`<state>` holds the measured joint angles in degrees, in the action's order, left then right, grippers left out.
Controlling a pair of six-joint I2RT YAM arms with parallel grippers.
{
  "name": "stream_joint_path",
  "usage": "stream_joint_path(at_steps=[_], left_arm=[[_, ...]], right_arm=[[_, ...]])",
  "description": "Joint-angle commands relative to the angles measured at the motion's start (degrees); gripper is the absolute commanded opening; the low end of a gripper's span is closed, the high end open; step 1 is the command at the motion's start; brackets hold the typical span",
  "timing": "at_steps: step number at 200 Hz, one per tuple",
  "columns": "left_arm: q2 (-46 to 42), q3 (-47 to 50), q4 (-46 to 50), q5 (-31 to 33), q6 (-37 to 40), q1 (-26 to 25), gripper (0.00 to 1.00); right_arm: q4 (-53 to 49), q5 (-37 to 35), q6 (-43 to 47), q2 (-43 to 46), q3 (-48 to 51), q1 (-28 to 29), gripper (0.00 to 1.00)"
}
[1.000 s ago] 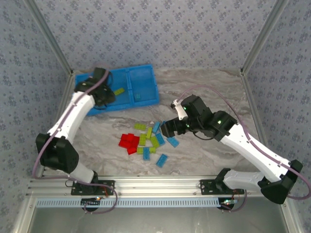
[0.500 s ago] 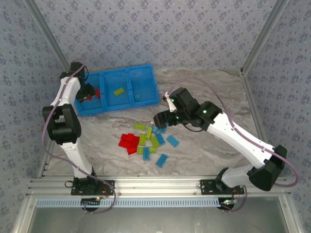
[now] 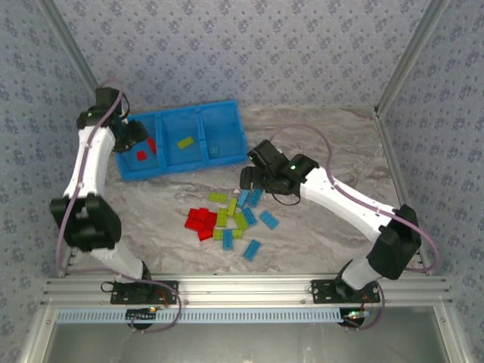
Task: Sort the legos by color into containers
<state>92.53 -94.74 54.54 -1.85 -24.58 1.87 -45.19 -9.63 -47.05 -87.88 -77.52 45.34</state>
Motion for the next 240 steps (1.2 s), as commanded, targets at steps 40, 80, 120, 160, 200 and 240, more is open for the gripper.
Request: stream_joint_path(at_steps=[40, 80, 120, 160, 200, 240], left_arm=[[-24.3, 23.0, -5.6, -6.0, 4.7, -24.5, 0.54], [-32.1, 29.8, -5.6, -10.3, 6.3, -26.9, 0.6], [-33.2, 28.7, -1.3, -8.5, 11.6, -26.9, 0.61], [-32.8, 29.3, -2.9, -7.7, 12.2, -26.9, 0.62], [-32.2, 30.4, -4.7, -7.4, 10.7, -26.9, 0.63], [-31.3, 30.9, -5.2, -5.7, 11.0, -26.9, 0.64]], right_arm=[[3.8, 6.3, -6.5, -12.8, 1.2, -4.5, 0.77], [8.7, 9.5, -8.8, -19.1, 1.4, -4.5, 0.72], [5.7, 4.6, -11.2, -23.8, 0.3, -3.5, 0.62], [9.2, 6.6, -11.3, -26.3, 1.5, -3.5, 0.55], [8.7, 7.2, -11.1, -25.4, 1.7, -3.7, 0.38], [5.1, 1.6, -6.6, -17.2, -2.3, -2.9, 0.28]])
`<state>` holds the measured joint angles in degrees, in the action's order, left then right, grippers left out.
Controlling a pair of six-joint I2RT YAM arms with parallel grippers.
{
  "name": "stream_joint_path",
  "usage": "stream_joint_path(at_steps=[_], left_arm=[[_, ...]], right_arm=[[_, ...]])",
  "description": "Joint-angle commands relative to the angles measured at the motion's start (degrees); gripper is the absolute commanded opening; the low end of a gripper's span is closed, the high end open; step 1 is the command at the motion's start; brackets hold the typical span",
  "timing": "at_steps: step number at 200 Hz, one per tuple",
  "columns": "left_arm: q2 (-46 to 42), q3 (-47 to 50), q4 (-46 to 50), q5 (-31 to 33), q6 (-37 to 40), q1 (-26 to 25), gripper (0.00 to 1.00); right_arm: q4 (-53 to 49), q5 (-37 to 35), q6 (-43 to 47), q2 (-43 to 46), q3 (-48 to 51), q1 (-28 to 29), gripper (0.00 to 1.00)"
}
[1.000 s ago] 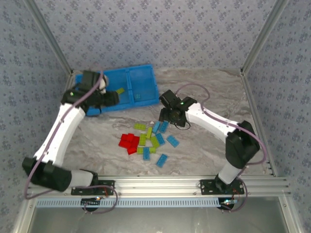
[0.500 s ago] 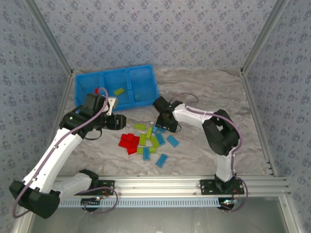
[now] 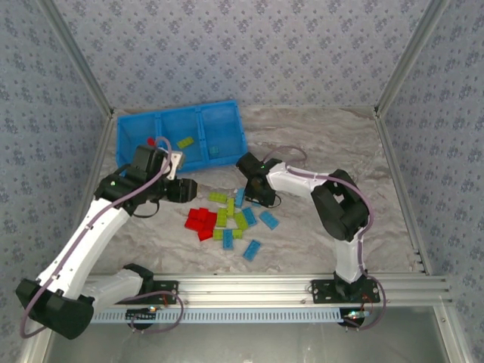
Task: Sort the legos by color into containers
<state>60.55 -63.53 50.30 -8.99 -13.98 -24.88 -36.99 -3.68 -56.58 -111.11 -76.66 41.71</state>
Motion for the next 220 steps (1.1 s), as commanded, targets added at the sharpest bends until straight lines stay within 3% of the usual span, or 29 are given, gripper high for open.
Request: stream_joint_path(at_steps=[1, 24, 43, 80, 127, 196, 220], left_arm=[[0.7, -0.3, -1.0, 1.5, 0.4, -0.1, 0.64], [1.3, -1.2, -0.7, 2.6, 0.4, 0.0, 0.64], [1.2, -1.1, -0.4, 3.5, 0.1, 0.2, 0.65], [1.5, -0.6, 0.8, 4.0, -0.7, 0.5, 0.66], [-0.2, 0.5, 1.7, 3.6, -1.2, 0.5, 0.68], [1.4, 4.9, -2.7, 0.0, -3.2, 0.5, 0.68], [4.1, 5.5, -5.5, -0.7, -4.7, 0.4, 0.69]], right_arm=[[-3.2, -4.4, 3.3, 6.2, -3.4, 0.7, 0.28], [-3.4, -7.1, 9.0, 7.7, -9.4, 2.4, 0.27], [-2.2, -7.1, 13.4, 3.9, -17.2, 2.7, 0.28], [-4.8, -7.8, 22.4, -13.0, -39.3, 1.5, 0.3], [-9.0, -4.9, 27.2, -33.2, -65.7, -1.3, 0.32], [-6.4, 0.5, 28.8, -32.4, -70.9, -2.4, 0.53], [-10.0, 0.5, 27.3, -27.9, -70.9, -2.3, 0.52]])
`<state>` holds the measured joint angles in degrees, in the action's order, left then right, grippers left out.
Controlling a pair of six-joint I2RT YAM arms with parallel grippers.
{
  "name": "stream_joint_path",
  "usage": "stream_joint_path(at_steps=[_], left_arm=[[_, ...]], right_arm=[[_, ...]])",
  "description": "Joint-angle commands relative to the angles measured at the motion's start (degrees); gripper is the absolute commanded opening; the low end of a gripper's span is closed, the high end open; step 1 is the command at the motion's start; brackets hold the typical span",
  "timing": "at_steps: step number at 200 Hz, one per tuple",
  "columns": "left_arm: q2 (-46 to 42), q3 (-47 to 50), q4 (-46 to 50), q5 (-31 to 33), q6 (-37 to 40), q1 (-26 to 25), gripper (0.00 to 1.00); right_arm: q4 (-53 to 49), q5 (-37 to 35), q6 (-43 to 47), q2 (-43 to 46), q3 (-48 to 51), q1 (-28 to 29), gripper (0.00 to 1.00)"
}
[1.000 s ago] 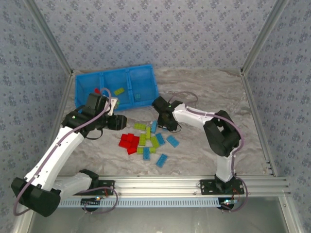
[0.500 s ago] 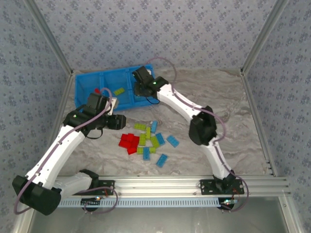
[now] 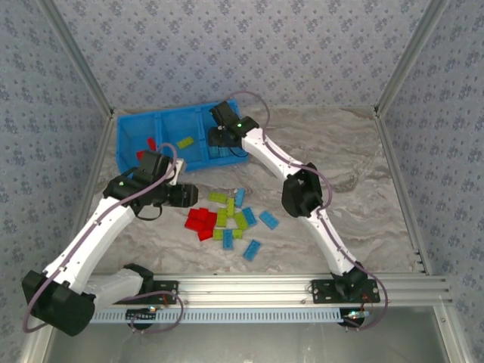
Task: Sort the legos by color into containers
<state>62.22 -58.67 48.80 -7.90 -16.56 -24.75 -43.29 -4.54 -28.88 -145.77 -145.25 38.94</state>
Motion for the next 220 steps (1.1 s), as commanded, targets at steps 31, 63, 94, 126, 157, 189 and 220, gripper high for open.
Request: stream_joint_path(at_steps=[31, 63, 94, 126, 157, 189, 220], left_arm=[[10.6, -0.9, -7.9, 2.3, -8.4, -1.4, 0.71], [23.5, -6.4, -7.4, 11.1, -9.2, -7.2, 0.85], [32.5, -9.6, -9.3, 9.9, -8.3, -8.9, 0.93], [39.0, -12.1, -8.3, 11.2, -7.8, -8.8, 0.92], [41.3, -11.1, -12.2, 6.7, -5.7, -8.4, 0.91], [44.2, -12.7, -13.5, 2.7, -3.6, -8.4, 0.92], [47.3, -14.9, -11.1, 4.4, -2.0, -8.1, 0.93]], right_arm=[[-11.6, -3.9, -4.1, 18.5, 3.4, 0.7, 0.54], [-12.4, -6.5, -5.5, 35.1, 23.6, 0.5, 0.61], [-11.4, -8.7, -6.7, 47.9, 41.5, -0.1, 0.64], [-10.2, -10.1, -11.5, 56.2, 51.4, -0.4, 0.65], [-9.5, -10.6, -12.7, 58.8, 53.6, -0.4, 0.67], [-10.7, -10.4, -11.9, 58.1, 52.0, -0.4, 0.67], [-12.6, -9.0, -12.4, 57.0, 50.4, -0.4, 0.68]])
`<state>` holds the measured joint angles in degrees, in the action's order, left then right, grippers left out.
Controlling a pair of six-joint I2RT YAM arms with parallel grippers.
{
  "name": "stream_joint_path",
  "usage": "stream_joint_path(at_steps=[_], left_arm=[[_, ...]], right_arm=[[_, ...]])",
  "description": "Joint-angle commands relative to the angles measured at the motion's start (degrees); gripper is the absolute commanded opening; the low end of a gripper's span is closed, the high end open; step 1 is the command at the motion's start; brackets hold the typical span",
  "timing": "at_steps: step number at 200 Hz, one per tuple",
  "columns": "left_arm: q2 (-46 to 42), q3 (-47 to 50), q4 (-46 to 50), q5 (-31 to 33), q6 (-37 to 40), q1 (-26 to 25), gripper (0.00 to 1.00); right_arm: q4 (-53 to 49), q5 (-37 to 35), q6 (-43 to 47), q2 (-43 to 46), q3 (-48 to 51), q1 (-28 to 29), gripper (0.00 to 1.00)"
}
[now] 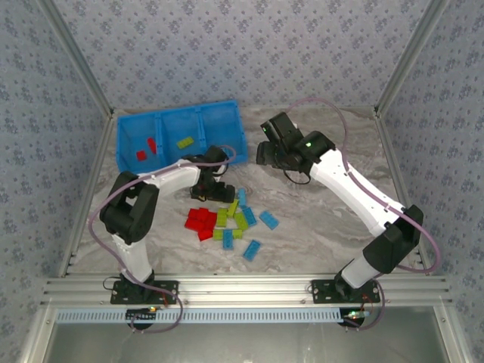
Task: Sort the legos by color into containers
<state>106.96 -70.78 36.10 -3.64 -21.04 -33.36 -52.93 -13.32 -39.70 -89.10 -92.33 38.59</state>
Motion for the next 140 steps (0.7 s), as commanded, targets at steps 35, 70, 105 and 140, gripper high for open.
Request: stream_joint_path(at_steps=[35, 70, 105, 140], left_arm=[[4.4, -2.1, 1.8, 1.8, 3.4, 1.2, 0.84], [4.9, -1.7, 2.3, 2.5, 4.5, 1.7, 0.69], [4.0, -1.6, 3.9, 4.3, 5.6, 2.2, 0.61], [-4.6, -3.5, 7.5, 2.7, 3.3, 5.4, 0.58]], right_arm=[[-4.7, 2.3, -1.9, 0.9, -2.6, 0.9, 0.68], [-6.7, 3.9, -3.2, 1.6, -2.5, 1.5, 0.69], [-6.6, 8.1, -3.5, 2.3, -1.5, 2.4, 0.71], [-5.0, 10.7, -2.4, 1.9, -2.0, 3.6, 0.72]])
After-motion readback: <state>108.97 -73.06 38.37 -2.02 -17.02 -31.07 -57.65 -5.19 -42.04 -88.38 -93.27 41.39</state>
